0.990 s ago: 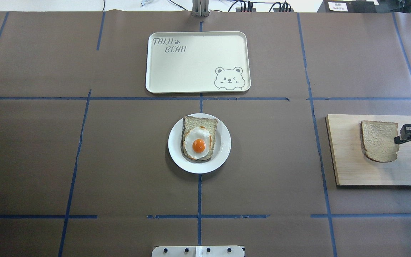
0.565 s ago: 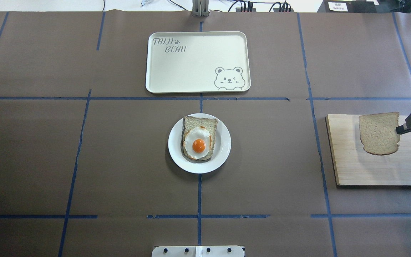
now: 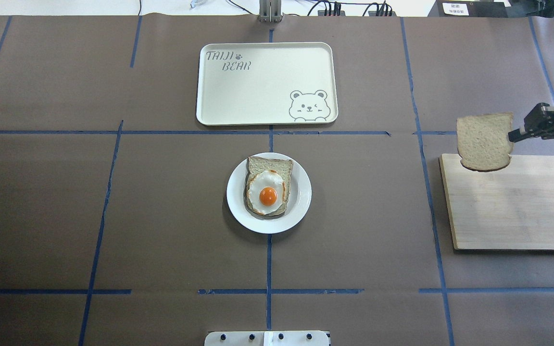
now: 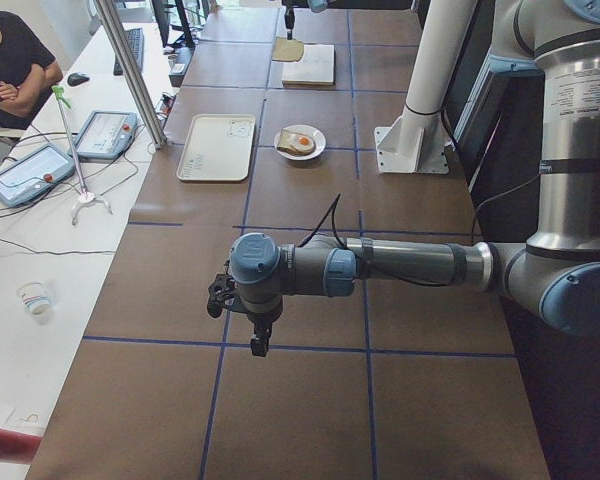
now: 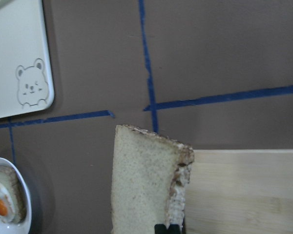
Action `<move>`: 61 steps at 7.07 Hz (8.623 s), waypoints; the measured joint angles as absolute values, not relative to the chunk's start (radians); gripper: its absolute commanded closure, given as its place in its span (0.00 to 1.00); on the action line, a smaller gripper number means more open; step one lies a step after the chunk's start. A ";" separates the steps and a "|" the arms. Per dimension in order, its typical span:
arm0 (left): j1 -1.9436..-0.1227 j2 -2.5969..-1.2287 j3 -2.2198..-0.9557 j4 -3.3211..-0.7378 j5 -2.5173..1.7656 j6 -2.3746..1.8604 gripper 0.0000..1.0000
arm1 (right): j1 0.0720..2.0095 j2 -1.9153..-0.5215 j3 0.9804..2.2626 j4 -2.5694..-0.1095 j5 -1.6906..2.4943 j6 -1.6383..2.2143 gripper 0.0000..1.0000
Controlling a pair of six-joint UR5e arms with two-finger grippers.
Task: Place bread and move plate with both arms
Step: 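Lift the bread slice with the right gripper and carry it over the plate, then lower the bread onto the egg toast and open the right gripper, then withdraw the right gripper away from the plate while the left arm reaches in, then move the left gripper to the plate rim and grasp the white plate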
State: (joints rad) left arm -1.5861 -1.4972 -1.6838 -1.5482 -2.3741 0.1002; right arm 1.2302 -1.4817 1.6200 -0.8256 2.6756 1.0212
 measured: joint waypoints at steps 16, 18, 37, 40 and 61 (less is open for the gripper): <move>-1.585 -1.500 -1.668 -1.548 -2.375 0.097 0.00 | 0.519 -1.105 1.559 -0.572 1.902 1.412 0.99; -1.585 -1.500 -1.668 -1.548 -2.375 0.097 0.00 | 0.514 -1.103 1.547 -0.577 1.901 1.412 0.95; -1.012 -1.757 -1.689 -2.318 -2.279 -1.334 0.00 | 1.159 -1.339 1.776 -1.565 2.240 0.343 0.00; -0.743 -1.913 -1.676 -2.315 -2.053 -1.596 0.24 | 1.316 -1.439 1.777 -1.567 2.371 0.260 0.00; -0.508 -2.085 -1.503 -2.386 -1.983 -1.683 0.51 | 1.377 -1.522 1.739 -1.554 2.387 0.248 0.00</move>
State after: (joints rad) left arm -0.5081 -2.0851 -1.5035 -2.3856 -1.9831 -1.6828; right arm 1.3768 -1.5219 1.7395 -1.5539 2.3865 0.2478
